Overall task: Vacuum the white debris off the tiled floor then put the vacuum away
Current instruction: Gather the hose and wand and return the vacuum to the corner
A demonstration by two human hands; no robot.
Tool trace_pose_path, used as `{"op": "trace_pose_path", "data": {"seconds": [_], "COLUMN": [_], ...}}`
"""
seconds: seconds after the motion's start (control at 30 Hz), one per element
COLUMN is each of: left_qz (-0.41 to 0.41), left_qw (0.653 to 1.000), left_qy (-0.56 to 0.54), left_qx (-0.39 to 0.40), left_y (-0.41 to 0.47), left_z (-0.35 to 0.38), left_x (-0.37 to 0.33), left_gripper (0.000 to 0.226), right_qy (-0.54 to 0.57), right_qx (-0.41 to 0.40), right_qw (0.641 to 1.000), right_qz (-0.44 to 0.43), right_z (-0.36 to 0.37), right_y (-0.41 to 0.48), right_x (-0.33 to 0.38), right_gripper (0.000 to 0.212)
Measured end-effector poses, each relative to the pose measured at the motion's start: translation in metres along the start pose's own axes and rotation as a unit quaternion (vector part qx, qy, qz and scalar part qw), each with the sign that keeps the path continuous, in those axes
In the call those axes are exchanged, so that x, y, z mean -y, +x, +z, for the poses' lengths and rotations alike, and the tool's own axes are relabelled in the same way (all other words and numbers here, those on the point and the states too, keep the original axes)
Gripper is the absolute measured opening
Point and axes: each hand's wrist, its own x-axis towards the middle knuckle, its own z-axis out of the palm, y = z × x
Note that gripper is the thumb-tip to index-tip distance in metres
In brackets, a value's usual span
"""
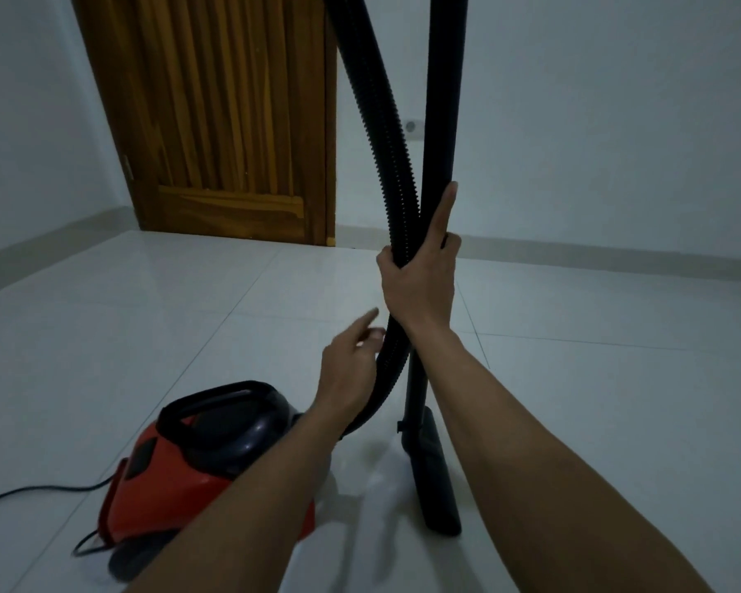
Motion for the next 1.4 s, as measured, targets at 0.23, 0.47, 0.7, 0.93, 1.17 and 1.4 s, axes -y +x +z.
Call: {"op": "trace_pose_path", "data": {"seconds": [0.23,0.47,0.7,0.93,1.17,1.4], "left_qz": [0.061,0.221,0.197,0.013,-0.118,-0.089], "left_qw": [0.943,0.824,0.798,0.877,0.912,0.862], "left_qy": [0.313,0.520,0.568,0.451,0.335,0.472], "left_qx": [0.095,0.042,-0.042,-0.168,-0.204,-0.159], "left_y": [-0.031,-0.042,-0.060,-0.076,-0.088,-0.093], "left_z": [-0.029,-0.082,-0.139,-0.179,-0.200,-0.201], "left_x": [0.072,0.096,0.095,0.108,0.129,0.147], "left_gripper": [0.042,0.035,0.056,0.084,0.115,0.109], "right_qy": [0.010,-0.009,-0.001,0.010,0.011,0.029], "right_qx": [-0.018,-0.022,-0.002,-0.004,-0.010,-0.013], "right_qw": [1.000,1.000,1.000,1.000,1.000,0.999], "right_qz": [0.006,0.012,0.022,0.024,0.023,0.019], "right_z": [0.004,0.011,0.010,0.009,0.012,0.017], "right_y": [-0.002,-0.008,-0.012,-0.018,-0.019,-0.019], "right_x": [0.001,0.009,0.015,0.021,0.023,0.033], "right_gripper": [0.104,0.102,0.103,0.101,0.100,0.100]}}
